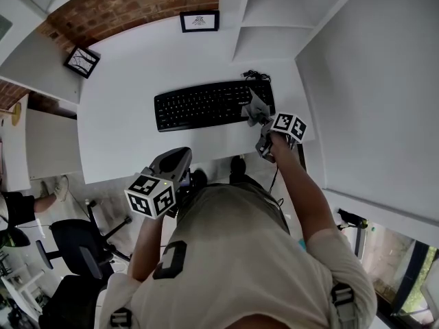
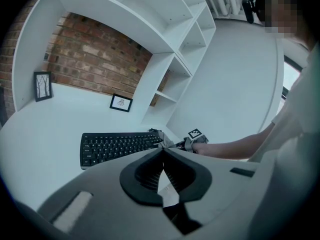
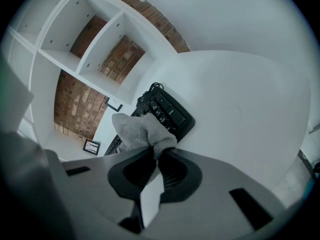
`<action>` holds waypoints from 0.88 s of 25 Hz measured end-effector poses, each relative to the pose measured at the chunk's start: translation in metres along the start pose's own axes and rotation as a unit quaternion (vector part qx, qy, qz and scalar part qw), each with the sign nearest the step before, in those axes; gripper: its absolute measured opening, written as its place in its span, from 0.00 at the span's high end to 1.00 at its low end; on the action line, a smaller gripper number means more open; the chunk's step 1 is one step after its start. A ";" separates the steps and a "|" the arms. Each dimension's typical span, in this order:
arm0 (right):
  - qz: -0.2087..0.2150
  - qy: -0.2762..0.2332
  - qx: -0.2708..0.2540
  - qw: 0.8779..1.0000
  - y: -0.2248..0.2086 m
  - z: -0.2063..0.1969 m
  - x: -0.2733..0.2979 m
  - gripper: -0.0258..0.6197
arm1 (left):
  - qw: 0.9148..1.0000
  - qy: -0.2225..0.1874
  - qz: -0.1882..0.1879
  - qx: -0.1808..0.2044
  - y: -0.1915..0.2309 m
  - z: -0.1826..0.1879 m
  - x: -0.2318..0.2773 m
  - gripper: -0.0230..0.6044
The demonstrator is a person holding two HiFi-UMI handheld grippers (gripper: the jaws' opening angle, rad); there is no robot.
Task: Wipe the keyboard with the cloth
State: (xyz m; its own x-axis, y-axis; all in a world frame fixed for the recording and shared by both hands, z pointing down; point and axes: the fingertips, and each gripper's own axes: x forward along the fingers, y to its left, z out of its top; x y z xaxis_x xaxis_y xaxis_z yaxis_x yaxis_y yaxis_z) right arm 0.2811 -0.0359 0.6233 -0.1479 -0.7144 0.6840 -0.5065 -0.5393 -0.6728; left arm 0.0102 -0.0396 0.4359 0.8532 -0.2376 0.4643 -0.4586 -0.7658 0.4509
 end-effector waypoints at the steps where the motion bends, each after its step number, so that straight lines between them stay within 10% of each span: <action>1: -0.003 -0.003 0.002 1.000 -0.003 0.002 -0.002 0.94 | 1.000 0.000 -0.001 0.000 -0.001 0.000 0.001 0.96; 22: -0.053 -0.042 0.001 0.998 -0.052 0.054 -0.027 0.94 | 1.000 -0.002 0.013 0.000 -0.007 0.003 0.010 0.96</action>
State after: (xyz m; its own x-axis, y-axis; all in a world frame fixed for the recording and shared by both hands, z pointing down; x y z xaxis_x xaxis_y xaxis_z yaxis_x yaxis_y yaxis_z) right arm 0.3573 -0.0124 0.6251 -0.0212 -0.6877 0.7257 -0.5132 -0.6155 -0.5982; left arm 0.0224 -0.0388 0.4347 0.8420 -0.2603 0.4725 -0.4807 -0.7595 0.4382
